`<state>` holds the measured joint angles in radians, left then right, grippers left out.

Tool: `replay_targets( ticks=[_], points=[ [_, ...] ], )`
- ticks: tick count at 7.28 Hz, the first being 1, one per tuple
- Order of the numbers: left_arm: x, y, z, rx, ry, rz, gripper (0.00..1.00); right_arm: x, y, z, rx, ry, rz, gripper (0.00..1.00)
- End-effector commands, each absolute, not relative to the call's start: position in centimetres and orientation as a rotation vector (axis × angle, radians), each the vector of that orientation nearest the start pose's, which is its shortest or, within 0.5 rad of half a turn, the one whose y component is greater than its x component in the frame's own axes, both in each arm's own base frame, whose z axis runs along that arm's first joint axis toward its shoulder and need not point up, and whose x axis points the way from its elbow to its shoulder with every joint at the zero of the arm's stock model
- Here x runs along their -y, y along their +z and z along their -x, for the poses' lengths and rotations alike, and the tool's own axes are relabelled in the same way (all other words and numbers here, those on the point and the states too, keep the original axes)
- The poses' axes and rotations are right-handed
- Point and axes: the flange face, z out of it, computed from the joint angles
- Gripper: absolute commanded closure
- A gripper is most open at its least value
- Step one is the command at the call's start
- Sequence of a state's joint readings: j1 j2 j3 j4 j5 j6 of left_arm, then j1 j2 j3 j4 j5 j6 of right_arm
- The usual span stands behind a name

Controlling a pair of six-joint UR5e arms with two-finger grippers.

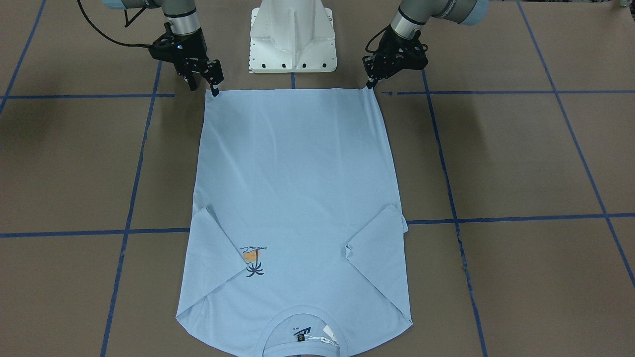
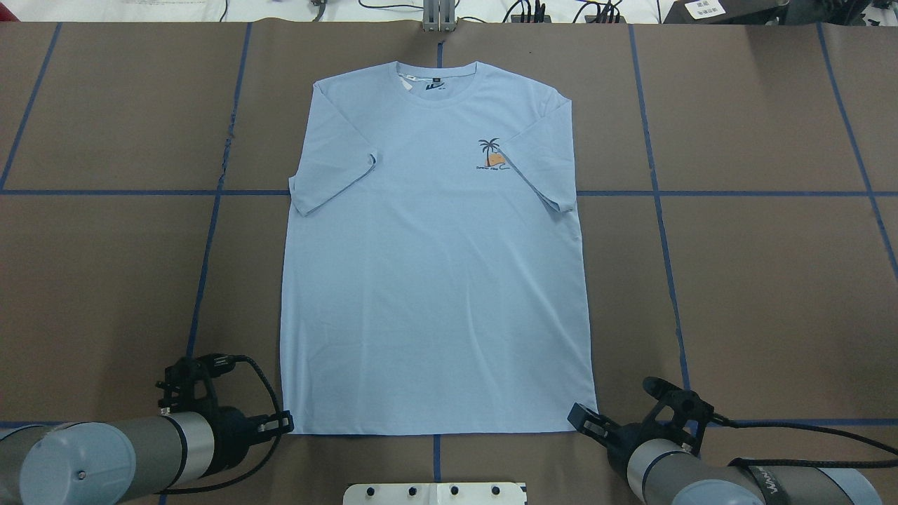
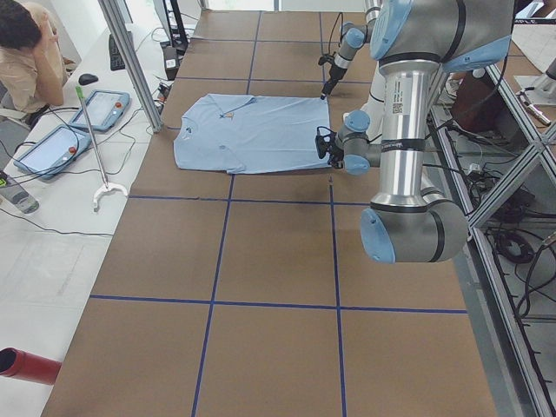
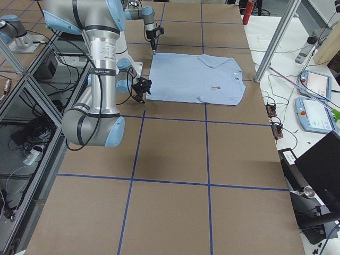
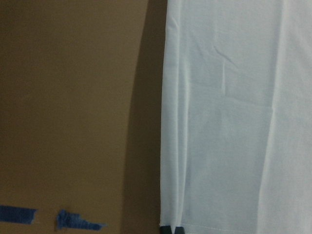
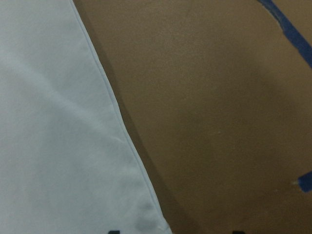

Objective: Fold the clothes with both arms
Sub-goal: 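Grasp the hem corners with both grippers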

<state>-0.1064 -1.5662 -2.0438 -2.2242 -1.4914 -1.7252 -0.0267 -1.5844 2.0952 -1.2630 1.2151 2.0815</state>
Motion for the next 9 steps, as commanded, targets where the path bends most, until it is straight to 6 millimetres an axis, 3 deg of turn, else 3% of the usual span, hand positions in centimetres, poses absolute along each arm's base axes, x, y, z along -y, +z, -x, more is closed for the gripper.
replay_targets(
  ticks=[1, 2, 3, 4, 6, 7, 8, 9],
  points=[
    [19.1, 36.4, -46.3, -1.126, -0.277, -0.044, 1.00, 15.5, 38.4, 47.7, 0.889, 0.595, -0.106, 0.67],
    [19.1, 36.4, -46.3, -1.126, -0.277, -0.044, 1.00, 15.5, 38.1, 47.6, 0.894, 0.597, -0.103, 0.82],
    [19.1, 36.4, -46.3, -1.126, -0.277, -0.044, 1.00, 15.5, 37.9, 47.6, 0.898, 0.595, -0.101, 0.85],
    [19.2, 36.4, -46.3, -1.126, -0.279, -0.045, 1.00, 15.5, 37.7, 47.7, 0.902, 0.596, -0.097, 1.00],
    [19.1, 36.3, -46.3, -1.128, -0.277, -0.042, 1.00, 15.6, 37.2, 47.5, 0.910, 0.599, -0.097, 1.00],
    [19.0, 34.4, -45.2, -1.167, -0.265, -0.026, 1.00, 16.0, 35.7, 46.4, 0.927, 0.599, -0.085, 1.00],
    [18.0, 31.8, -43.1, -1.186, -0.199, 0.076, 1.00, 16.6, 33.7, 44.1, 0.870, 0.587, -0.050, 1.00],
    [17.3, 28.1, -40.8, -1.188, -0.154, 0.133, 1.00, 16.6, 30.4, 40.8, 0.845, 0.554, 0.001, 1.00]
  ],
)
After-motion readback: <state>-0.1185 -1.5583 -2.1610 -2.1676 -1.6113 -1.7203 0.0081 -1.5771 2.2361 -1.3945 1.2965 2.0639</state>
